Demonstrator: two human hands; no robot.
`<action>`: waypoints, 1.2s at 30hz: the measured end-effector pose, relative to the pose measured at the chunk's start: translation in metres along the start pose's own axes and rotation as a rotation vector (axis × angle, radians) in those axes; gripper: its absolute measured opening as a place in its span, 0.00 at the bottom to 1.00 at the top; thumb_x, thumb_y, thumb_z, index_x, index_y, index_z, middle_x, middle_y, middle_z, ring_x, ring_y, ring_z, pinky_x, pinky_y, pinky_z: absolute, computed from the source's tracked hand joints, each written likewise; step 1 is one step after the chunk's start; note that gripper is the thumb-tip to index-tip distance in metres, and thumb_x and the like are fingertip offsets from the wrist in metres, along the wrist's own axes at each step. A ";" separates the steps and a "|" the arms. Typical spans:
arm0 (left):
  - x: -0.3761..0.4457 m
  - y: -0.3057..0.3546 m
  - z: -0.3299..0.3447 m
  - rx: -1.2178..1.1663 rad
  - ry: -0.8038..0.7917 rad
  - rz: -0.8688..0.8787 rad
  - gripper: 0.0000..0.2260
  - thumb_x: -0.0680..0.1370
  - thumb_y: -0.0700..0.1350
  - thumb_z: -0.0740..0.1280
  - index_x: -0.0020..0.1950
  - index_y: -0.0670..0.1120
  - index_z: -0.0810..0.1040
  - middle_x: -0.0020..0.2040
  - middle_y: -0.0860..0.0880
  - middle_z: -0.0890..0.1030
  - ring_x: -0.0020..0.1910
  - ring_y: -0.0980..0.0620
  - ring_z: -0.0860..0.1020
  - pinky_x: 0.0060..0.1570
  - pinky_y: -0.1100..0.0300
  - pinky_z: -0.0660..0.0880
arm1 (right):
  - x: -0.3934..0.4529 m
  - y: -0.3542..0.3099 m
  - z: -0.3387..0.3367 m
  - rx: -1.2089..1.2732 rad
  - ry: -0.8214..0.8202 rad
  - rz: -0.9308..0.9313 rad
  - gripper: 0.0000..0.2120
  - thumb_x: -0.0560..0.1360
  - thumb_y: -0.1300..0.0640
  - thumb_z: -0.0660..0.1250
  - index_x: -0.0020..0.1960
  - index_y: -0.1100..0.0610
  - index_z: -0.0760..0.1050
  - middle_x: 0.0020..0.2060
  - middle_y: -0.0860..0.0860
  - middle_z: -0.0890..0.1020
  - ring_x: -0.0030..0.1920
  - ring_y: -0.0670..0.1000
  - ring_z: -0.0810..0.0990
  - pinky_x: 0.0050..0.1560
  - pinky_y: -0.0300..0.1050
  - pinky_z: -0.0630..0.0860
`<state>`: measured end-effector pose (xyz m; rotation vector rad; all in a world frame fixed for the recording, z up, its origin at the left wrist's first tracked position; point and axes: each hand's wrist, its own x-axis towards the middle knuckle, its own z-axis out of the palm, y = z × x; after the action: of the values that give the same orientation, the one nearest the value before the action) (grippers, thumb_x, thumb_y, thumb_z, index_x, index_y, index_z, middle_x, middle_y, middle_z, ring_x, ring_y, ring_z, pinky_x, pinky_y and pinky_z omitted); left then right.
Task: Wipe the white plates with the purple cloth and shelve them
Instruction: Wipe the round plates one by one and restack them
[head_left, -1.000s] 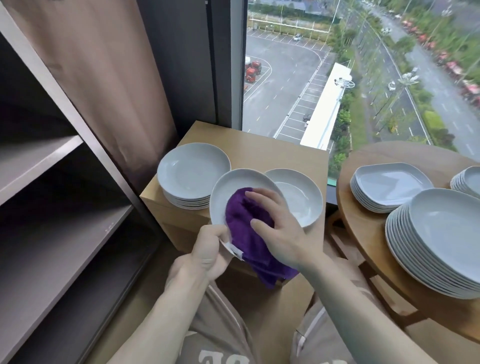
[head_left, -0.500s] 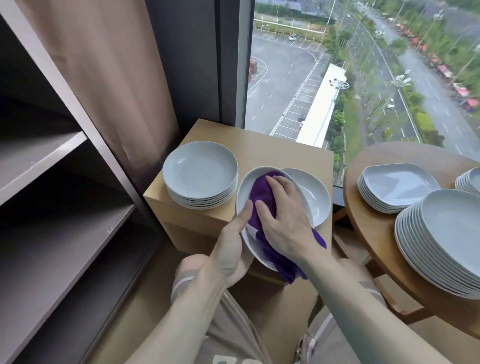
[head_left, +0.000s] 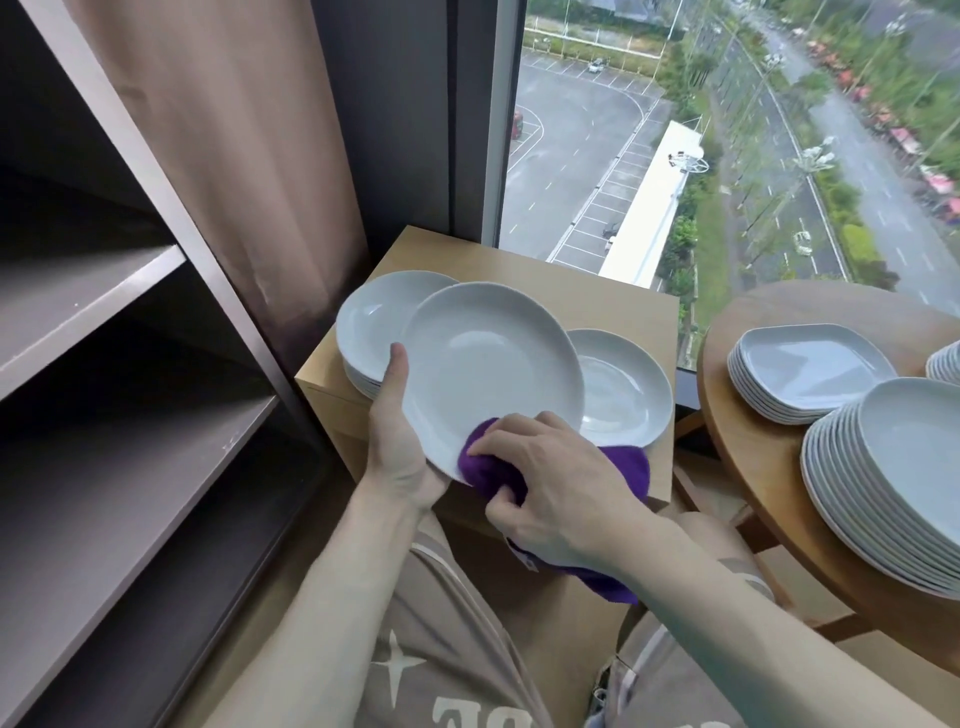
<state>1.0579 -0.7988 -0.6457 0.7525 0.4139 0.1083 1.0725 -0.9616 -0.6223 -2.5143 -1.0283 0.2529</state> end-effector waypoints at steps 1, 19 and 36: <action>0.000 0.002 -0.001 0.010 -0.007 0.023 0.28 0.84 0.65 0.53 0.68 0.48 0.80 0.65 0.38 0.82 0.63 0.36 0.81 0.65 0.37 0.77 | -0.001 0.005 0.000 -0.007 -0.002 0.036 0.14 0.73 0.52 0.64 0.57 0.46 0.78 0.54 0.40 0.78 0.50 0.49 0.70 0.50 0.41 0.68; -0.011 -0.038 0.026 0.182 -0.168 -0.183 0.34 0.81 0.71 0.48 0.73 0.52 0.77 0.68 0.42 0.81 0.68 0.42 0.79 0.72 0.40 0.72 | 0.048 0.036 -0.024 0.007 0.314 0.228 0.17 0.73 0.50 0.65 0.61 0.51 0.75 0.54 0.48 0.77 0.55 0.51 0.74 0.53 0.44 0.71; 0.000 -0.017 0.013 0.152 -0.009 -0.057 0.29 0.84 0.68 0.50 0.71 0.52 0.78 0.65 0.42 0.83 0.64 0.39 0.81 0.68 0.35 0.74 | 0.005 0.048 -0.022 -0.131 0.007 0.160 0.14 0.78 0.43 0.61 0.46 0.50 0.82 0.43 0.44 0.79 0.41 0.48 0.78 0.42 0.45 0.78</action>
<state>1.0622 -0.8196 -0.6488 0.8900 0.4382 0.0203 1.1129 -0.9954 -0.6235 -2.7179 -0.8673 0.2295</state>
